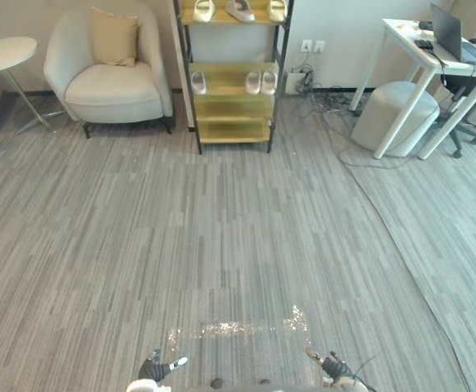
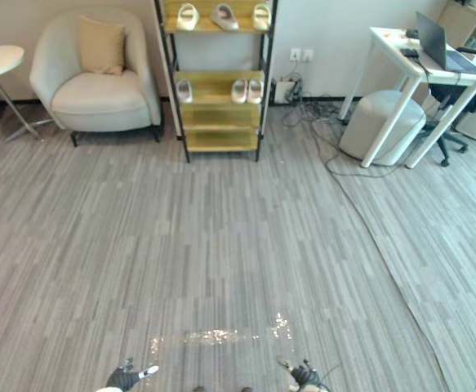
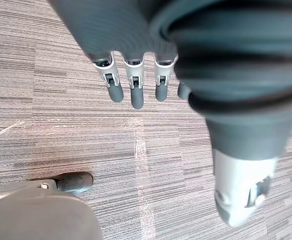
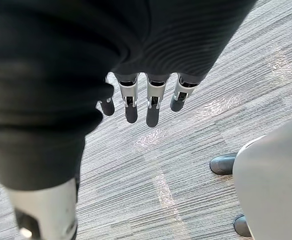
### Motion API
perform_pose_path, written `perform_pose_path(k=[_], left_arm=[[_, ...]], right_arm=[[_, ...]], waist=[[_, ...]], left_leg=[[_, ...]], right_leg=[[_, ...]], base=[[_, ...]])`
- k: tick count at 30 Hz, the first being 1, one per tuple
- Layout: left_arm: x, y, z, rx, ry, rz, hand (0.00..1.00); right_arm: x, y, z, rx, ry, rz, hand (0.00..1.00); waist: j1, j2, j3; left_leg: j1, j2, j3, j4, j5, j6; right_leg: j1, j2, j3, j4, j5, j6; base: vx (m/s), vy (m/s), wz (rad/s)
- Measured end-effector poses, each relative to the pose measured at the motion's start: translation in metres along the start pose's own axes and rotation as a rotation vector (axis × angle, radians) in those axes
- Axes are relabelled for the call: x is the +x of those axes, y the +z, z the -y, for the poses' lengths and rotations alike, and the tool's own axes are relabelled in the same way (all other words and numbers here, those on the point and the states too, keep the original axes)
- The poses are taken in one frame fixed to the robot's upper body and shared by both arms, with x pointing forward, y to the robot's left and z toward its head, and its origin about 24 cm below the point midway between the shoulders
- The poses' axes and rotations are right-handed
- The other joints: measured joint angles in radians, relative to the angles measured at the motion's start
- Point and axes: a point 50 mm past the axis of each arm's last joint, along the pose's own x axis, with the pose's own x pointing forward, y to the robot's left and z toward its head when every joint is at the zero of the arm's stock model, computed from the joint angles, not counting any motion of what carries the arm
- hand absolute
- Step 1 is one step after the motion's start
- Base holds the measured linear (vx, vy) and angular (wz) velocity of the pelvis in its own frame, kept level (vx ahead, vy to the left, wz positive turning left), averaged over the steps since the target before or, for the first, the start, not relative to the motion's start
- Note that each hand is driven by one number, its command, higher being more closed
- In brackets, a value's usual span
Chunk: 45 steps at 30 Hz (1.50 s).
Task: Organize the slippers on the shoe rack
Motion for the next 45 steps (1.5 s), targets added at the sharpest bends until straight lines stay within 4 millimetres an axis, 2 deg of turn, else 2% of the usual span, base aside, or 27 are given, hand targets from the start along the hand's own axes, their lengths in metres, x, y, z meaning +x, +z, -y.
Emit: perform_pose_path(k=[3, 6, 8, 11, 14, 17, 18, 19, 20, 21, 22, 24, 25, 26, 28, 30, 31, 33, 35, 36, 37, 38, 39, 40, 41, 43, 45], left_arm=[[0.001, 0.002, -0.002, 0.001, 0.003, 0.004, 0.00], [0.002, 0.007, -0.006, -0.016, 0.018, 0.019, 0.00], [0.002, 0.014, -0.010, -0.067, 0.037, 0.047, 0.00], [0.001, 0.012, -0.005, -0.103, 0.035, 0.050, 0.00], [0.000, 0.012, -0.007, -0.131, 0.047, 0.048, 0.00], [0.000, 0.009, -0.003, -0.142, 0.044, 0.037, 0.00], [0.000, 0.006, -0.004, -0.140, 0.047, 0.027, 0.00], [0.000, 0.008, -0.009, -0.129, 0.058, 0.034, 0.00], [0.001, 0.011, -0.012, -0.125, 0.064, 0.040, 0.00], [0.001, 0.011, -0.013, -0.123, 0.065, 0.040, 0.00], [0.001, 0.010, -0.013, -0.120, 0.064, 0.037, 0.00], [0.002, 0.013, -0.012, -0.097, 0.054, 0.046, 0.00], [0.002, 0.016, -0.011, -0.087, 0.049, 0.053, 0.00], [0.003, 0.019, -0.010, -0.087, 0.046, 0.061, 0.00], [0.004, 0.025, -0.003, -0.081, 0.024, 0.074, 0.00], [0.005, 0.031, 0.010, -0.099, -0.011, 0.087, 0.00], [0.005, 0.033, 0.015, -0.105, -0.022, 0.088, 0.00], [0.005, 0.034, 0.022, -0.111, -0.041, 0.086, 0.00], [0.004, 0.032, 0.024, -0.119, -0.042, 0.077, 0.00], [0.004, 0.031, 0.022, -0.124, -0.037, 0.074, 0.00], [0.004, 0.028, 0.026, -0.158, -0.035, 0.055, 0.00], [0.003, 0.026, 0.033, -0.181, -0.045, 0.048, 0.00], [0.002, 0.026, 0.035, -0.192, -0.048, 0.047, 0.00], [0.002, 0.030, 0.035, -0.225, -0.043, 0.066, 0.00], [0.001, 0.034, 0.035, -0.253, -0.038, 0.084, 0.00], [0.000, 0.035, 0.033, -0.272, -0.027, 0.099, 0.00], [0.000, 0.043, 0.029, -0.272, -0.020, 0.134, 0.00]], right_arm=[[0.000, 0.001, -0.001, 0.004, 0.002, 0.005, 0.00], [0.001, 0.006, -0.005, 0.013, 0.011, 0.018, 0.00], [0.001, 0.006, -0.009, 0.027, 0.018, 0.020, 0.00], [0.000, 0.011, -0.003, 0.035, 0.000, 0.046, 0.00], [0.000, 0.010, -0.004, 0.053, 0.002, 0.043, 0.00], [0.001, 0.011, 0.000, 0.046, -0.008, 0.044, 0.00], [0.001, 0.011, 0.003, 0.039, -0.016, 0.038, 0.00], [0.000, 0.007, -0.001, 0.038, -0.004, 0.024, 0.00], [0.000, 0.006, -0.007, 0.050, 0.008, 0.024, 0.00], [0.000, 0.007, -0.008, 0.054, 0.011, 0.027, 0.00], [0.000, 0.008, -0.008, 0.053, 0.011, 0.034, 0.00], [0.000, 0.009, -0.008, 0.048, 0.011, 0.042, 0.00], [0.000, 0.010, -0.008, 0.040, 0.014, 0.046, 0.00], [0.000, 0.012, -0.008, 0.023, 0.018, 0.054, 0.00], [0.001, 0.015, -0.006, 0.014, 0.015, 0.062, 0.00], [0.002, 0.022, -0.007, 0.008, 0.019, 0.080, 0.00], [0.003, 0.026, -0.007, 0.004, 0.019, 0.088, 0.00], [0.004, 0.030, -0.009, 0.001, 0.025, 0.096, 0.00], [0.004, 0.027, -0.008, 0.003, 0.023, 0.089, 0.00], [0.003, 0.026, -0.008, 0.005, 0.024, 0.085, 0.00], [0.005, 0.032, -0.005, 0.001, 0.016, 0.105, 0.00], [0.005, 0.033, -0.004, 0.004, 0.016, 0.107, 0.00], [0.005, 0.033, -0.003, 0.003, 0.013, 0.108, 0.00], [0.004, 0.035, 0.000, 0.001, 0.006, 0.121, 0.00], [0.004, 0.037, 0.001, -0.001, 0.004, 0.130, 0.00], [0.003, 0.036, 0.002, 0.001, -0.006, 0.127, 0.00], [0.002, 0.032, 0.000, 0.011, -0.001, 0.119, 0.00]], waist=[[-0.005, -0.005, 0.004], [-0.002, -0.018, 0.040], [0.009, -0.029, 0.058], [0.020, -0.003, 0.070], [0.023, -0.005, 0.069], [0.032, 0.008, 0.061], [0.038, 0.009, 0.057], [0.038, -0.021, 0.045], [0.038, -0.034, 0.040], [0.040, -0.039, 0.039], [0.040, -0.039, 0.039], [0.037, -0.039, 0.039], [0.036, -0.032, 0.043], [0.036, -0.035, 0.043], [0.031, -0.024, 0.048], [0.017, -0.012, 0.051], [0.013, -0.006, 0.054], [-0.007, -0.006, 0.057], [-0.019, -0.020, 0.056], [-0.019, -0.025, 0.058], [-0.020, 0.009, 0.061], [-0.020, 0.033, 0.057], [-0.020, 0.039, 0.057], [-0.018, 0.056, 0.062], [-0.016, 0.067, 0.074], [-0.003, 0.071, 0.089], [-0.003, 0.051, 0.097]], left_leg=[[-0.041, 0.001, -0.012, 0.074, -0.034, -0.013], [-0.136, 0.003, 0.015, 0.312, -0.108, -0.059], [-0.255, 0.014, 0.068, 0.578, -0.111, -0.061], [-0.364, 0.125, 0.181, 0.829, -0.163, -0.025], [-0.410, 0.154, 0.203, 0.771, -0.179, -0.040], [-0.400, 0.106, 0.184, 0.392, -0.085, -0.058], [-0.381, 0.092, 0.194, 0.365, -0.019, -0.024], [-0.373, 0.060, 0.211, 0.345, -0.036, -0.014], [-0.369, 0.045, 0.219, 0.352, -0.053, 0.008], [-0.358, 0.039, 0.225, 0.359, -0.065, 0.016], [-0.314, 0.030, 0.228, 0.361, -0.093, 0.029], [-0.238, 0.025, 0.221, 0.335, -0.125, 0.037], [-0.204, 0.022, 0.217, 0.320, -0.135, 0.038], [-0.133, 0.018, 0.210, 0.283, -0.142, 0.038], [-0.031, 0.026, 0.204, 0.213, -0.142, 0.037], [0.031, 0.058, 0.208, 0.184, -0.142, 0.037], [0.041, 0.072, 0.208, 0.180, -0.142, 0.037], [0.065, 0.096, 0.199, 0.157, -0.145, 0.032], [0.111, 0.092, 0.177, 0.153, -0.186, -0.034], [0.123, 0.088, 0.166, 0.155, -0.198, -0.048], [0.159, 0.119, 0.147, 0.168, -0.211, -0.060], [0.134, 0.147, 0.122, 0.256, -0.213, -0.064], [0.109, 0.160, 0.109, 0.319, -0.214, -0.065], [-0.013, 0.204, 0.076, 0.585, -0.198, -0.089], [-0.114, 0.251, 0.053, 0.805, -0.131, -0.116], [-0.234, 0.321, 0.060, 1.074, -0.110, -0.134], [-0.301, 0.325, 0.104, 1.110, -0.120, -0.120]], right_leg=[[-0.034, -0.007, -0.017, 0.071, -0.045, -0.010], [-0.060, -0.023, -0.013, 0.159, -0.108, -0.024], [-0.067, -0.041, 0.007, 0.206, -0.141, -0.037], [-0.033, -0.033, 0.019, 0.217, -0.166, -0.041], [-0.012, -0.059, 0.032, 0.214, -0.188, -0.024], [-0.012, -0.105, 0.058, 0.203, -0.221, 0.026], [-0.003, -0.114, 0.073, 0.199, -0.230, 0.047], [-0.001, -0.144, 0.083, 0.202, -0.218, 0.048], [-0.017, -0.161, 0.090, 0.242, -0.211, 0.050], [-0.029, -0.169, 0.094, 0.288, -0.211, 0.050], [-0.067, -0.176, 0.111, 0.441, -0.203, 0.062], [-0.154, -0.179, 0.129, 0.699, -0.142, 0.152], [-0.198, -0.182, 0.125, 0.820, -0.134, 0.174], [-0.262, -0.190, 0.087, 0.969, -0.146, 0.154], [-0.313, -0.205, -0.013, 1.010, -0.197, 0.083], [-0.380, -0.198, -0.124, 0.875, -0.237, 0.037], [-0.406, -0.184, -0.143, 0.791, -0.234, 0.034], [-0.450, -0.141, -0.133, 0.491, -0.122, 0.026], [-0.445, -0.122, -0.072, 0.300, 0.036, 0.012], [-0.445, -0.123, -0.056, 0.309, 0.094, 0.005], [-0.444, -0.098, -0.062, 0.388, 0.069, -0.009], [-0.424, -0.086, -0.079, 0.393, 0.028, -0.018], [-0.410, -0.079, -0.082, 0.385, 0.017, -0.025], [-0.373, -0.057, -0.103, 0.367, -0.004, -0.031], [-0.333, -0.033, -0.108, 0.351, -0.023, -0.047], [-0.250, 0.003, -0.113, 0.328, -0.063, -0.079], [-0.159, 0.005, -0.108, 0.278, -0.087, -0.079]], base=[[-0.01, -0.038, 0.18], [-0.05, -0.048, 0.03], [-0.02, -0.052, -0.21], [0.08, 0.035, -0.19], [0.22, 0.112, -0.08], [0.30, 0.227, -0.21], [0.44, 0.300, -0.23], [0.46, 0.290, -0.15], [0.48, 0.254, -0.03], [0.43, 0.218, 0.02], [0.50, 0.249, -0.01], [0.40, 0.179, 0.02], [0.39, 0.116, 0.08], [0.46, 0.097, 0.10], [0.37, 0.029, 0.08], [0.33, -0.042, 0.05], [0.32, -0.095, 0.06], [0.33, -0.139, 0.18], [0.36, -0.203, 0.27], [0.51, -0.327, 0.15], [0.50, -0.345, 0.14], [0.40, -0.283, 0.14], [0.37, -0.326, 0.31], [0.37, -0.319, 0.25], [0.45, -0.357, 0.15], [0.38, -0.184, -0.15], [0.34, -0.157, -0.01]])
